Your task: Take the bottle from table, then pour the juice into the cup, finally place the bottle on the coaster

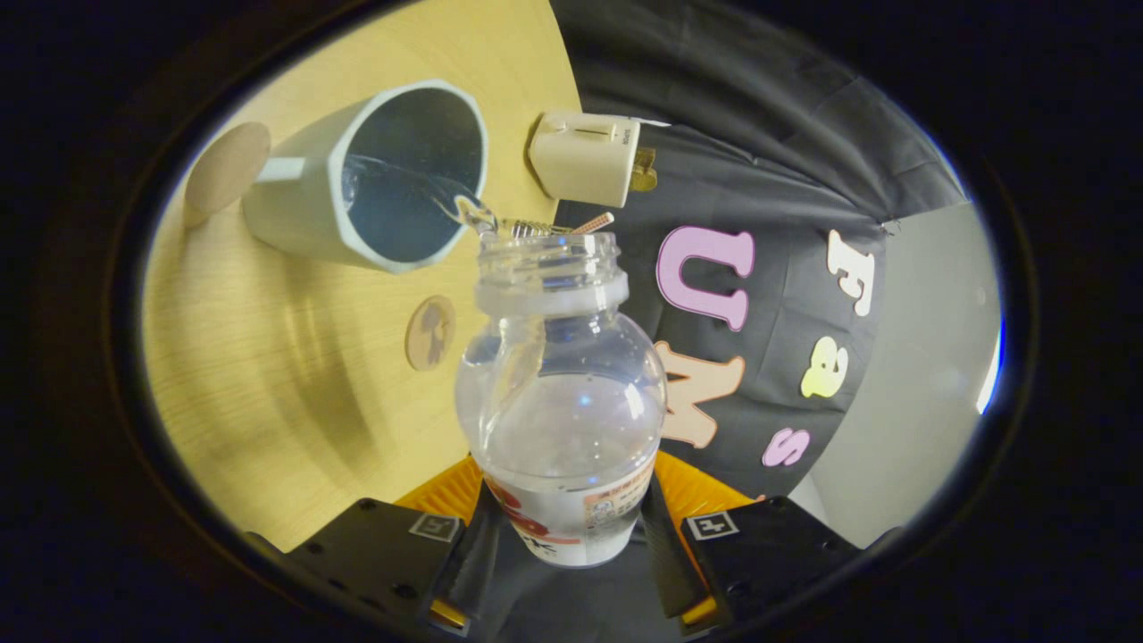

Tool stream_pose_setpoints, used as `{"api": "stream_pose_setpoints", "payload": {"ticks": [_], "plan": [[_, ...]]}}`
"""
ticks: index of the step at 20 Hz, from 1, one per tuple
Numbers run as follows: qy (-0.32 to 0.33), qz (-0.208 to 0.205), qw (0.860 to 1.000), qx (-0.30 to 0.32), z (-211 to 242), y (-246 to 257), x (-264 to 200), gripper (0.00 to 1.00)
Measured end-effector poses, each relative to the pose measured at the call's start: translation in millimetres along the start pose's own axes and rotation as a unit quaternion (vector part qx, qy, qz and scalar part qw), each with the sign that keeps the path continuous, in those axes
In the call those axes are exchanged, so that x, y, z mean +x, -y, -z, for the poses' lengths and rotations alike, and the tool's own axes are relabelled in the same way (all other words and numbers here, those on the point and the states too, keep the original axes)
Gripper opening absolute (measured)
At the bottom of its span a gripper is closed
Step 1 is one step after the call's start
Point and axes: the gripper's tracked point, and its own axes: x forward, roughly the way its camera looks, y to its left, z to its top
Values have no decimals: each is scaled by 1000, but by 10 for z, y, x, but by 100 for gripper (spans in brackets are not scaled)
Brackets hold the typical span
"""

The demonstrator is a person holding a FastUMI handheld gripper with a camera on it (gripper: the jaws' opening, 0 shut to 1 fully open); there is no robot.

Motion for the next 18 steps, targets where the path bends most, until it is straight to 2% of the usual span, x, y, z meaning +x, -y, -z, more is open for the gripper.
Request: {"api": "stream_pose_setpoints", "payload": {"ticks": [11, 18], "plan": [[15, -6, 999, -39, -97, -30, -19, 76], [10, 6, 998, -57, -102, 18, 38, 76]]}}
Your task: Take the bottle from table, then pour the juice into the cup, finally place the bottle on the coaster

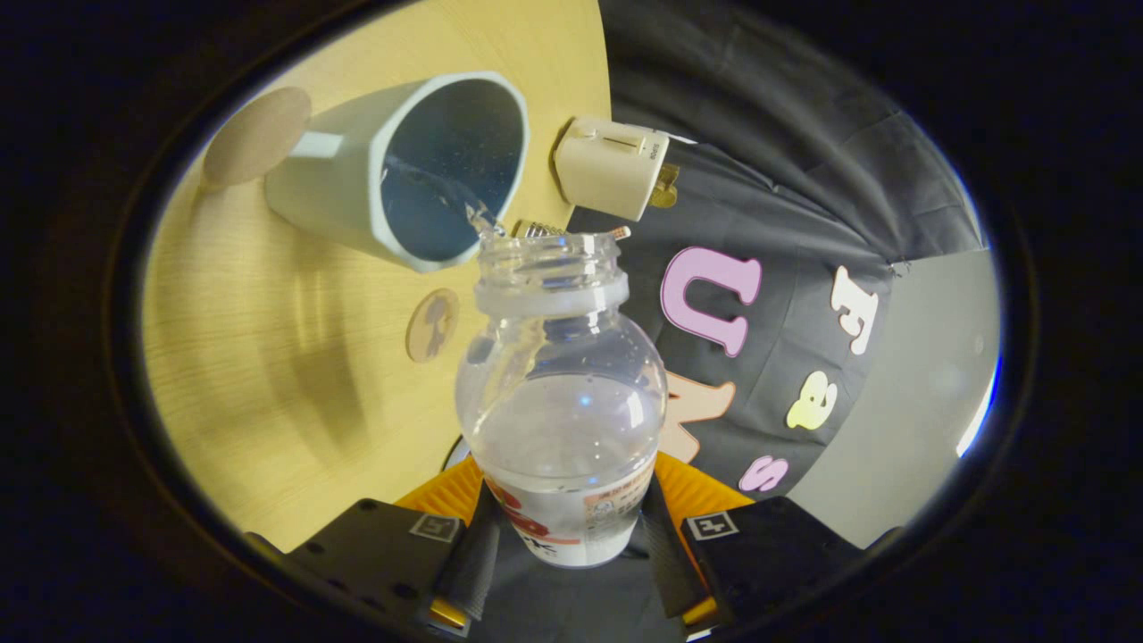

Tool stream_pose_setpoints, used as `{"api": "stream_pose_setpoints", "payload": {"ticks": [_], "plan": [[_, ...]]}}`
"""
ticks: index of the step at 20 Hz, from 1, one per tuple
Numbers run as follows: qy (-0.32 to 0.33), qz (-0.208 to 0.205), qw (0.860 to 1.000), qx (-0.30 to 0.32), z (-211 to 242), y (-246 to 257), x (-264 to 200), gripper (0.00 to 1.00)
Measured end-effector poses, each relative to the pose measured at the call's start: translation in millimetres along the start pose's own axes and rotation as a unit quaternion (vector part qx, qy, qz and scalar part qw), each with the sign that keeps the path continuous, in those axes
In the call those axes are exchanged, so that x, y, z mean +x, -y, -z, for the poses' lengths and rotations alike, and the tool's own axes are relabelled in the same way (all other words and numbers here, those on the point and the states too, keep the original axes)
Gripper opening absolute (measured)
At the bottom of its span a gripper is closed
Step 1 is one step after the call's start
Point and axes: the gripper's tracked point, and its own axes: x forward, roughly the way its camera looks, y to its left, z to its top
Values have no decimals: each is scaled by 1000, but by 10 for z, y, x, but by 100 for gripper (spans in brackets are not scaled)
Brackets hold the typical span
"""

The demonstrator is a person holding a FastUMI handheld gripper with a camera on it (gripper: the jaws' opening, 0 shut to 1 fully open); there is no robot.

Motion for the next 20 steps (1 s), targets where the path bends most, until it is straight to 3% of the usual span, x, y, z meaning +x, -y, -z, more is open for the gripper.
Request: {"api": "stream_pose_setpoints", "payload": {"ticks": [20], "plan": [[21, 31, 997, -65, -167, 212, -42, 76]]}}
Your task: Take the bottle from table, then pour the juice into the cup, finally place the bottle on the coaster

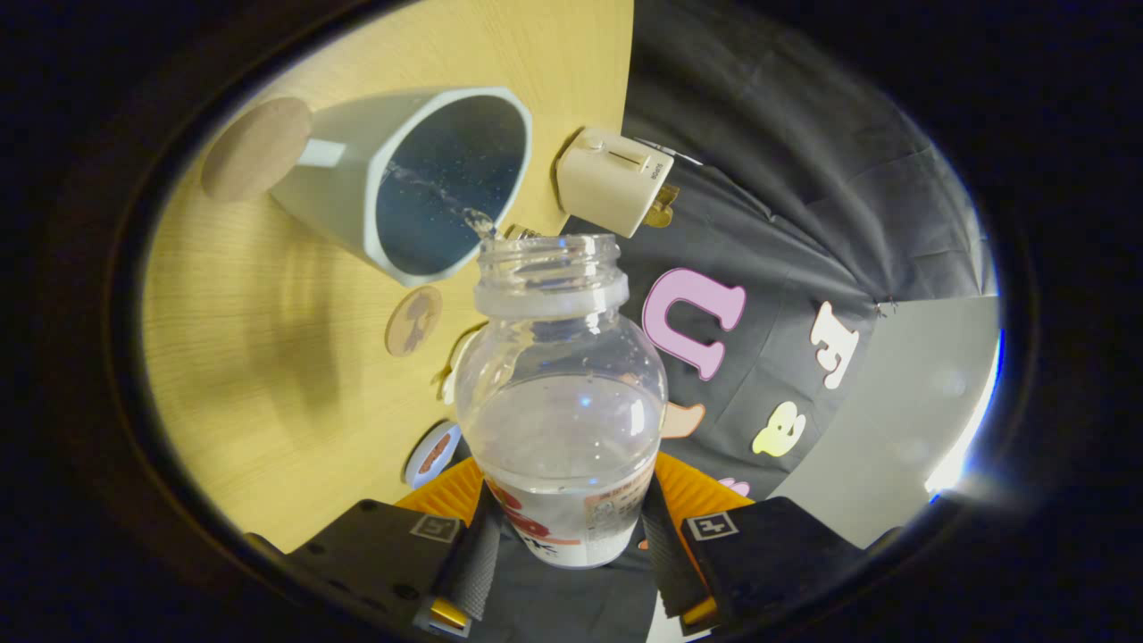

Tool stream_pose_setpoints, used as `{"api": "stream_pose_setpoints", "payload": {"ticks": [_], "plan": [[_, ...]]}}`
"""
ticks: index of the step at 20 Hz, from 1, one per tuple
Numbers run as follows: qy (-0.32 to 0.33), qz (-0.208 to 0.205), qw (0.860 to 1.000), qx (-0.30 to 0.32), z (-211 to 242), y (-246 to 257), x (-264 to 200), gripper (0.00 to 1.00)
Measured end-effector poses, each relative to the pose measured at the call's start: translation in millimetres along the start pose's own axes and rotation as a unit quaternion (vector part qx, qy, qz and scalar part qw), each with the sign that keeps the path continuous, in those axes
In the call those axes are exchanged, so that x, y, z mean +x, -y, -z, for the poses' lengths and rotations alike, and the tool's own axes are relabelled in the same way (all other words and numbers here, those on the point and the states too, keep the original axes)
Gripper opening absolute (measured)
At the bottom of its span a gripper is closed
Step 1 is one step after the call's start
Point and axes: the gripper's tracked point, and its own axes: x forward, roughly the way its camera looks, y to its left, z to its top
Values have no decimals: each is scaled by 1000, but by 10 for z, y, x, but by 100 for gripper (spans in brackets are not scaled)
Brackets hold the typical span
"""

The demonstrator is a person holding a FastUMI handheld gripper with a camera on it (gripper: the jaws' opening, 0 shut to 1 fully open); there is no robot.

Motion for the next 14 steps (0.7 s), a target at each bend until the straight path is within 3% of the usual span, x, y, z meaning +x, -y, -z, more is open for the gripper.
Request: {"api": "stream_pose_setpoints", "payload": {"ticks": [14], "plan": [[3, 21, 999, -47, -72, 128, -83, 76]]}}
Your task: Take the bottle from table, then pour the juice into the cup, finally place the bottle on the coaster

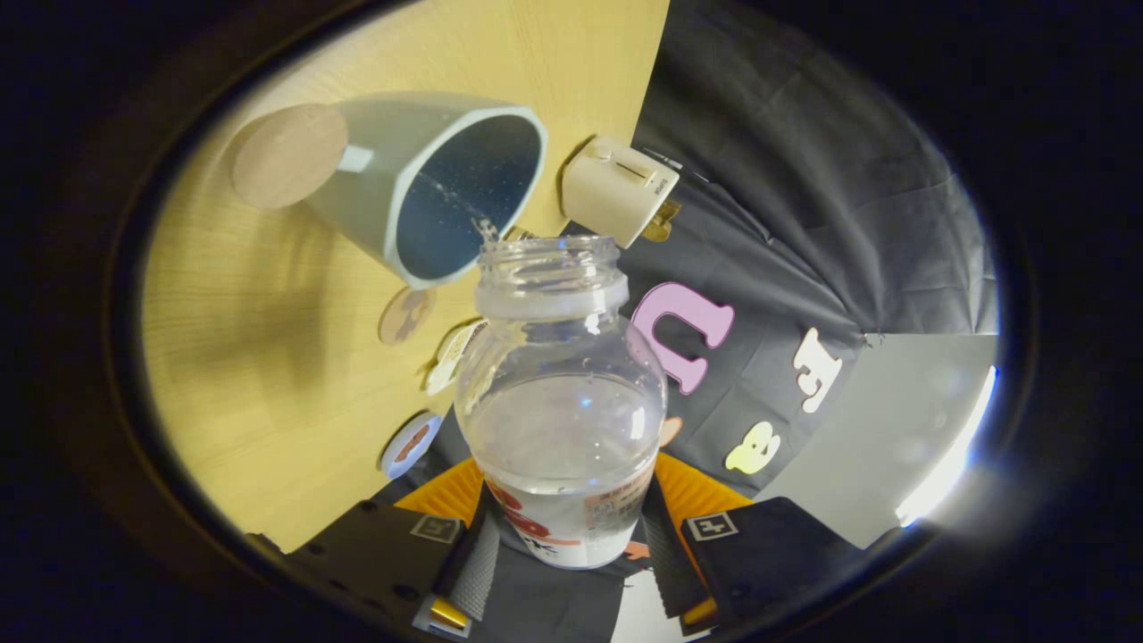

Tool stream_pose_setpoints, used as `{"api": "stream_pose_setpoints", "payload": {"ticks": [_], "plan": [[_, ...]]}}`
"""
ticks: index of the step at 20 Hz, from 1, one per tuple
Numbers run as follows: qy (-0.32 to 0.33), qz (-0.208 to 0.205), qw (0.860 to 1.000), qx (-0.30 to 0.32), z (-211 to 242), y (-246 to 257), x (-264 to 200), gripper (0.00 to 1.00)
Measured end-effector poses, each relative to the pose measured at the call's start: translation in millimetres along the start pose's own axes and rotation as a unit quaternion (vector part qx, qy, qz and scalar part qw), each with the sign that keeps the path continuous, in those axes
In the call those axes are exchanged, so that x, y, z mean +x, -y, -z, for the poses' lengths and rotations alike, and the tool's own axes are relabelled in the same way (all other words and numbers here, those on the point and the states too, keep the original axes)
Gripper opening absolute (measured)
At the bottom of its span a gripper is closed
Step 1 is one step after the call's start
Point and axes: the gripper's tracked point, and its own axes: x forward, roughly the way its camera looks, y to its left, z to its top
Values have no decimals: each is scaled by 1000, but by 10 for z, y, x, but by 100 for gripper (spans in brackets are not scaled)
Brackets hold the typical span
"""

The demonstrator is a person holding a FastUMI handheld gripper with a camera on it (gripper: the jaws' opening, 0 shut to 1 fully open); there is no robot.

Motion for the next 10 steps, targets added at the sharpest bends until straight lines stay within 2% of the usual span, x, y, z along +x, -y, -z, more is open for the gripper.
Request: {"api": "stream_pose_setpoints", "payload": {"ticks": [10], "plan": [[3, -2, 1000, 9, -38, 24, 0, 76]]}}
